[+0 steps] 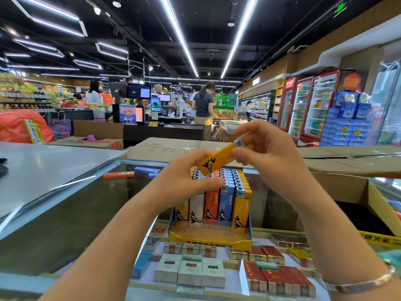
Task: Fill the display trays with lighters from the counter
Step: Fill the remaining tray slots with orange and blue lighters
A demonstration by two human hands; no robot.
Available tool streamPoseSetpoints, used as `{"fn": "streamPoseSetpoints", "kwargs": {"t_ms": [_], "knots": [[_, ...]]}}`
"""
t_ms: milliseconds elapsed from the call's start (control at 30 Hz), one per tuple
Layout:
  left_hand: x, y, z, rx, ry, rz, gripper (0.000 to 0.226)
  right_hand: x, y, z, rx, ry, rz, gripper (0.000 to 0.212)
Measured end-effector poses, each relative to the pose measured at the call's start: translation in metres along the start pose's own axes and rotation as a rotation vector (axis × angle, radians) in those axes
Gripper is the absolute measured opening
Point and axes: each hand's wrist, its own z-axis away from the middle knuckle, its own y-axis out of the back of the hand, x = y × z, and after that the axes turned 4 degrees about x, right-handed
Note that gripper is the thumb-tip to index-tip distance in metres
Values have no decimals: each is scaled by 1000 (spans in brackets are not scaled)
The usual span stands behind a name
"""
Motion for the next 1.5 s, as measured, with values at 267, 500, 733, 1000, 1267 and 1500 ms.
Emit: {"fn": "streamPoseSetpoints", "kwargs": {"t_ms": [267,500,733,1000,1267,1500], "knots": [[-15,3,0,-133,19,-325,57,-3,10,1,17,16,12,27],[-24,2,1,-154,60,-419,69,-3,12,2,-253,-55,137,24],[-26,1,0,-119,19,-466,60,1,9,2,-497,-116,385,21],[-28,1,-1,-116,33,-453,60,3,11,1,-615,-186,436,22],[-29,1,0,-114,20,-447,59,5,14,3,-661,-214,461,23],[-28,1,1,-102,15,-461,59,10,8,2,-649,-205,544,21]]}}
